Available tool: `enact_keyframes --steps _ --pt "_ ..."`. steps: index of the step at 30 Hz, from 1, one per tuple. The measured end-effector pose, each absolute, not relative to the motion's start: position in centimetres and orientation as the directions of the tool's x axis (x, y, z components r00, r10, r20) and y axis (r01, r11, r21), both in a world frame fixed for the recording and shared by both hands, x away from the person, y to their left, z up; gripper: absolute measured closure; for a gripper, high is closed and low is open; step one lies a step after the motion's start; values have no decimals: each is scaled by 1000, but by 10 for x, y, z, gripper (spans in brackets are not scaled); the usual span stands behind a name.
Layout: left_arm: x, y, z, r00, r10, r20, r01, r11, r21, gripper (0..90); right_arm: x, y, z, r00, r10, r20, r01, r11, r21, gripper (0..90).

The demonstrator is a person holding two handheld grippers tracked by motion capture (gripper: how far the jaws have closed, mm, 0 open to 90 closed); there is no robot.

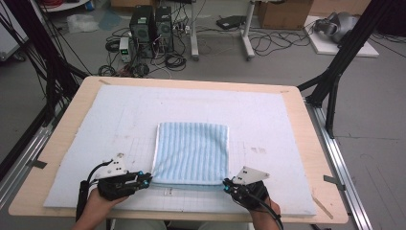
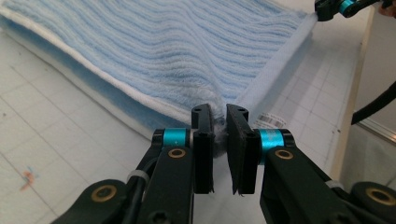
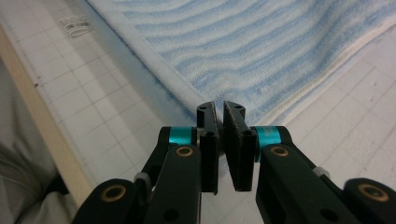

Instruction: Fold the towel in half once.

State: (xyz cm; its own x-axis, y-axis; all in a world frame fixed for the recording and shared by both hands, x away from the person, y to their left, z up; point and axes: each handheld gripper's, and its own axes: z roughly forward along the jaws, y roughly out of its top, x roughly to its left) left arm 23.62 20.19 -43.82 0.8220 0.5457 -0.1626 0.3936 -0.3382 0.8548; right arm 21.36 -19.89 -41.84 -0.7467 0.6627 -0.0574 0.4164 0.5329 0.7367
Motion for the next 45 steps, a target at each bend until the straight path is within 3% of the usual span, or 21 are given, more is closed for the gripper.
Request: enact_keyframes --steps 6,7,9,12,20,28,35,37,39,45 --pt "234 201 -444 827 529 -189 428 -377 822 796 211 -196 -425 -757 650 -67 429 572 699 832" --pt "234 201 -445 826 531 -188 429 -377 821 759 211 -195 -427 -755 652 -70 435 578 691 799" --pt "239 202 -442 793 574 -202 455 -340 823 559 213 -197 -427 -740 669 -61 442 554 706 676" --pt "247 205 -434 771 609 -188 442 -300 845 523 218 -202 -421 -722 691 -9 439 469 766 640" --pt "300 195 -422 731 648 -215 451 -221 865 571 253 -183 -428 -735 678 -10 439 487 755 652" --pt "338 177 -440 698 695 -174 466 -256 847 709 266 -172 -435 -768 640 -21 433 543 720 667" --pt "360 170 -450 640 757 -129 516 -300 803 725 269 -180 -442 -784 620 20 445 539 715 663" --pt "363 171 -450 617 783 -75 509 -325 797 730 269 -182 -444 -784 620 38 449 523 724 661" --pt "366 176 -451 593 796 -118 536 -282 796 726 268 -183 -444 -791 611 34 441 530 724 658" --pt "369 176 -447 596 796 -107 517 -279 809 730 276 -185 -436 -811 581 68 428 510 746 588"
